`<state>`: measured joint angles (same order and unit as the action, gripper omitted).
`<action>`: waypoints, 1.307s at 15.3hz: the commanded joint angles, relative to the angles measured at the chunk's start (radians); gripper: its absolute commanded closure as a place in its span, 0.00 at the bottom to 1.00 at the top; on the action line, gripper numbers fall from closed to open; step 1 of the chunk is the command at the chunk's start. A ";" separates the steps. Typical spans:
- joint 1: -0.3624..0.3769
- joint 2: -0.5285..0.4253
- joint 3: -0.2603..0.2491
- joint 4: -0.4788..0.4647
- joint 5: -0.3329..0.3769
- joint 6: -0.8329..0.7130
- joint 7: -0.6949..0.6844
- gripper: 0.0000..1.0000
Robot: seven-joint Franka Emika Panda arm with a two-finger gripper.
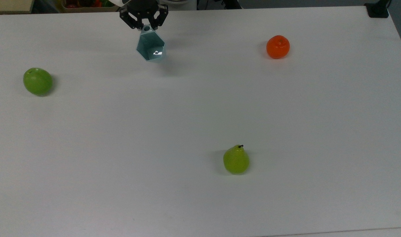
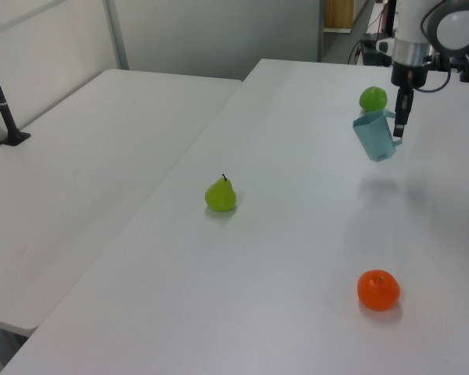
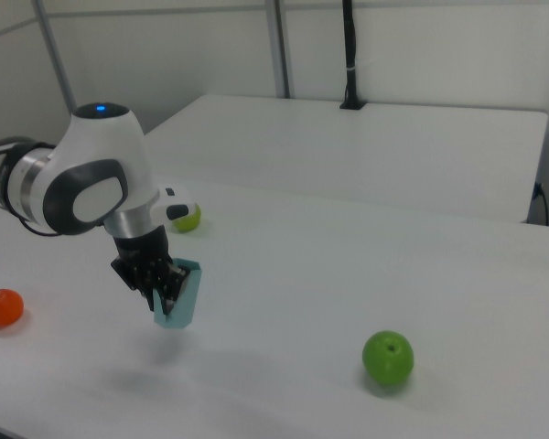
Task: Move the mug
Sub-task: 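Lower the mug onto the table and open the gripper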
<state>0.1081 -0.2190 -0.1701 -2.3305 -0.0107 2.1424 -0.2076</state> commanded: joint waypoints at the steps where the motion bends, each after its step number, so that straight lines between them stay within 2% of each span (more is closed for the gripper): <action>1: 0.016 0.035 -0.011 -0.029 -0.032 0.063 0.037 1.00; 7: 0.015 0.113 -0.009 -0.030 -0.054 0.188 0.065 1.00; 15: 0.015 0.125 -0.009 -0.059 -0.058 0.194 0.076 1.00; 16: 0.015 0.125 -0.009 -0.059 -0.058 0.180 0.076 0.98; 17: 0.016 0.125 -0.009 -0.059 -0.058 0.157 0.076 0.88; 18: 0.016 0.124 -0.009 -0.059 -0.058 0.137 0.074 0.83; 19: 0.016 0.124 -0.009 -0.059 -0.058 0.125 0.076 0.71; 20: 0.016 0.124 -0.009 -0.058 -0.058 0.116 0.076 0.55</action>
<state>0.1083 -0.0954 -0.1700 -2.3565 -0.0463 2.3092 -0.1653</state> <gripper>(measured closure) 0.749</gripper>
